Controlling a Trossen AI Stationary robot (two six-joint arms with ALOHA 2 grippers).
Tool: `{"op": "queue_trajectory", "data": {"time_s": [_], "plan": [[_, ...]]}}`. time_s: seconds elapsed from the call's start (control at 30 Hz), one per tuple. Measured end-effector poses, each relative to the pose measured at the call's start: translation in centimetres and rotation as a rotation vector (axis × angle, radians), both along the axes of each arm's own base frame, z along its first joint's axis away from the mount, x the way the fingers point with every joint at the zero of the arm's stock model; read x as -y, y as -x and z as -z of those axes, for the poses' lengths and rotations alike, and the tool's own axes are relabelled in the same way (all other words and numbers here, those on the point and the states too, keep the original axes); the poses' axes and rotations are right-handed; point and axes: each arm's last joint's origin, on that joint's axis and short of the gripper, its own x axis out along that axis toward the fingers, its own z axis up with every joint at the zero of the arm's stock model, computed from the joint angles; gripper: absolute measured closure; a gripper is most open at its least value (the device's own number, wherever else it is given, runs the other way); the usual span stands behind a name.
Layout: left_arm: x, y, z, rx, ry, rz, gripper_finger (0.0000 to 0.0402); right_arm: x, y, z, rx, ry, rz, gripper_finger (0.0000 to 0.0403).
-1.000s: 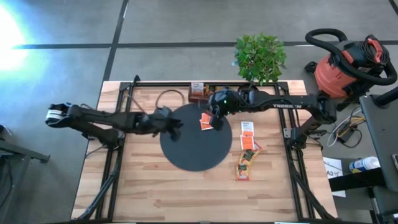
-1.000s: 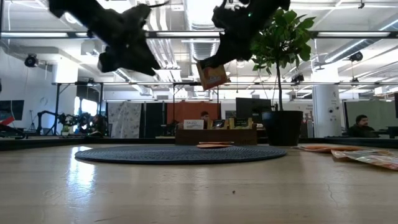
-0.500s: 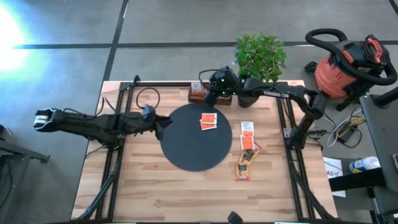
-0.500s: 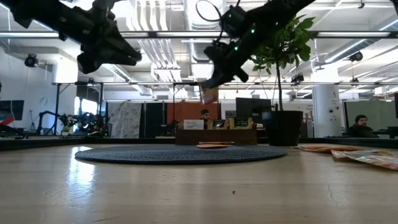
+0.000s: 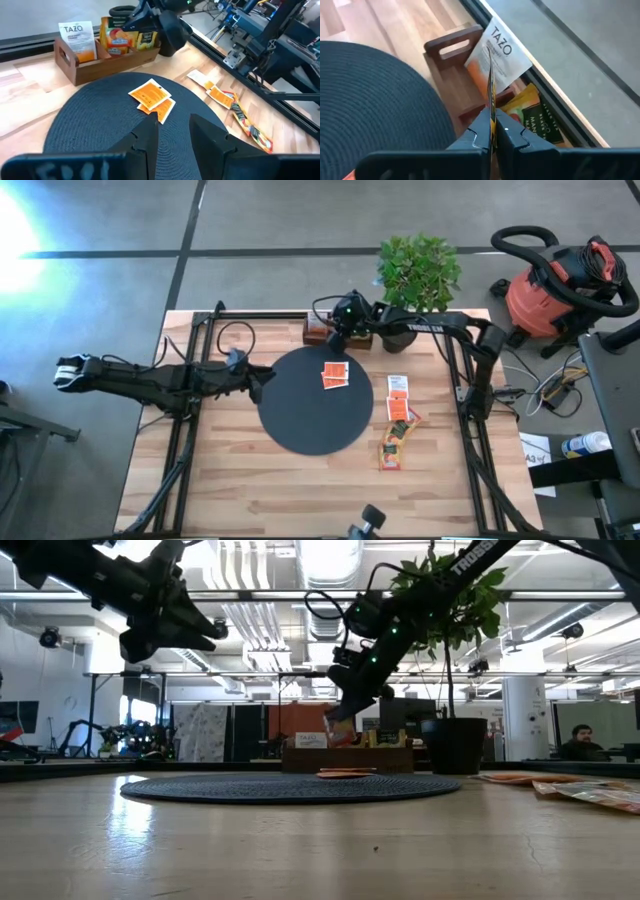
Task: Pick & Place Tea
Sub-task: Put the orange tea bag into the middle section of the brown wooden organizer
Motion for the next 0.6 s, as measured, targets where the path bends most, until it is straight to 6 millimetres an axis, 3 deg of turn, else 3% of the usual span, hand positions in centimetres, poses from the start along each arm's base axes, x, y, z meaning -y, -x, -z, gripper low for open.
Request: {"op": "queue_trajectory", "data": {"time_s": [0.27,0.6], "plan": [[-0.1,0.0,0.0,-0.001,-0.001,-0.021,0.0296,1.4,0.6,0.2,0.002,0.005,0.033,0.0394],[-0.2,0.0,0.1,-0.004,-0.022,-0.082,0.0296,1.5,1.1,0.8,-0.018,-0.041,-0.002,0.0394]]}}
